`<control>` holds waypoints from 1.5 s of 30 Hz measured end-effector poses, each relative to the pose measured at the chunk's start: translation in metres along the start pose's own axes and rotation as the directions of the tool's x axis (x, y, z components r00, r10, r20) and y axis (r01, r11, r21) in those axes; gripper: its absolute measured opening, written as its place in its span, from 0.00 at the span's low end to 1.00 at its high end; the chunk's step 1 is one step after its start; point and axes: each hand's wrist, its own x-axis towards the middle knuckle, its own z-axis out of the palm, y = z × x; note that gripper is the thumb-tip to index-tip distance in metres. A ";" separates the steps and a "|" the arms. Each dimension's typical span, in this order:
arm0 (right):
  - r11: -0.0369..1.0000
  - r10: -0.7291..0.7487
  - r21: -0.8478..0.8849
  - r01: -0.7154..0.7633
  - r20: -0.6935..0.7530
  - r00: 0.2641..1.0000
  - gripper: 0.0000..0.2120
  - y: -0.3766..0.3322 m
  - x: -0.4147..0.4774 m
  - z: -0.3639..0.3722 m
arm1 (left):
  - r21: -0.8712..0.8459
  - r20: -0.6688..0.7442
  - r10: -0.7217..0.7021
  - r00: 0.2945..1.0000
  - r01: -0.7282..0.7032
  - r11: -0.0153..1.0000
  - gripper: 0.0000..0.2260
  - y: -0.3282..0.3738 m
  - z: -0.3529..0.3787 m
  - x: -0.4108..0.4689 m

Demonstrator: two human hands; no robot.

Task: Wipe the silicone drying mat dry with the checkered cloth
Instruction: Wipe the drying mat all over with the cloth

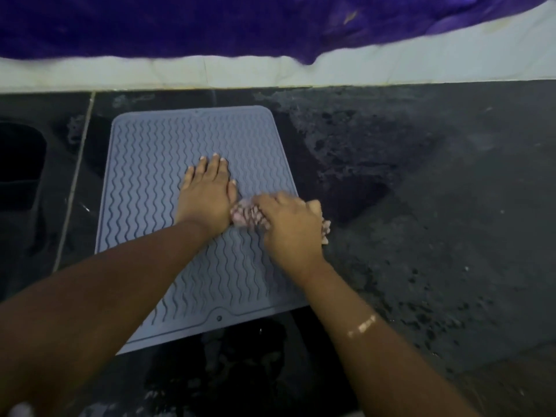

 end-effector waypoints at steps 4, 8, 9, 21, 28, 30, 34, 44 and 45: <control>0.997 -0.064 0.032 0.063 0.010 0.998 0.21 0.002 -0.078 -0.016 | -0.010 0.001 -0.005 1.000 0.005 1.000 0.24 0.002 -0.002 -0.001; 0.993 -0.079 0.098 0.067 0.129 0.988 0.25 0.005 -0.110 -0.034 | 0.021 0.006 0.039 0.999 -0.039 0.999 0.24 0.005 -0.006 -0.007; 0.987 -0.056 0.160 0.031 0.152 0.987 0.25 0.008 -0.109 -0.037 | 0.039 0.028 0.068 0.997 -0.069 0.997 0.23 0.007 -0.007 -0.009; 0.857 0.271 0.417 -0.302 0.134 0.953 0.31 0.014 0.018 -0.039 | -0.122 0.008 0.095 0.995 -0.094 0.988 0.24 0.013 -0.014 -0.018; 0.992 0.059 -0.108 -0.062 -0.033 0.998 0.22 -0.003 0.007 0.022 | -0.098 -0.059 0.019 0.998 -0.025 0.995 0.25 0.014 -0.007 -0.015; 0.987 0.038 -0.150 -0.050 -0.078 0.996 0.21 0.001 0.029 0.032 | -0.079 -0.032 0.002 0.999 -0.004 0.997 0.25 0.013 -0.007 -0.012; 0.979 0.091 -0.175 -0.100 -0.061 0.994 0.24 0.005 0.100 0.045 | -0.086 -0.039 0.023 0.999 -0.026 0.996 0.24 0.014 -0.007 -0.010; 0.988 0.081 0.118 -0.099 0.148 0.986 0.18 0.014 0.204 0.047 | -0.092 -0.041 0.022 0.999 -0.026 0.995 0.24 0.012 -0.006 -0.009; 0.986 0.059 0.149 -0.080 0.141 0.988 0.18 0.016 0.186 0.040 | -0.088 -0.040 0.021 0.999 -0.025 0.996 0.24 0.012 -0.006 -0.009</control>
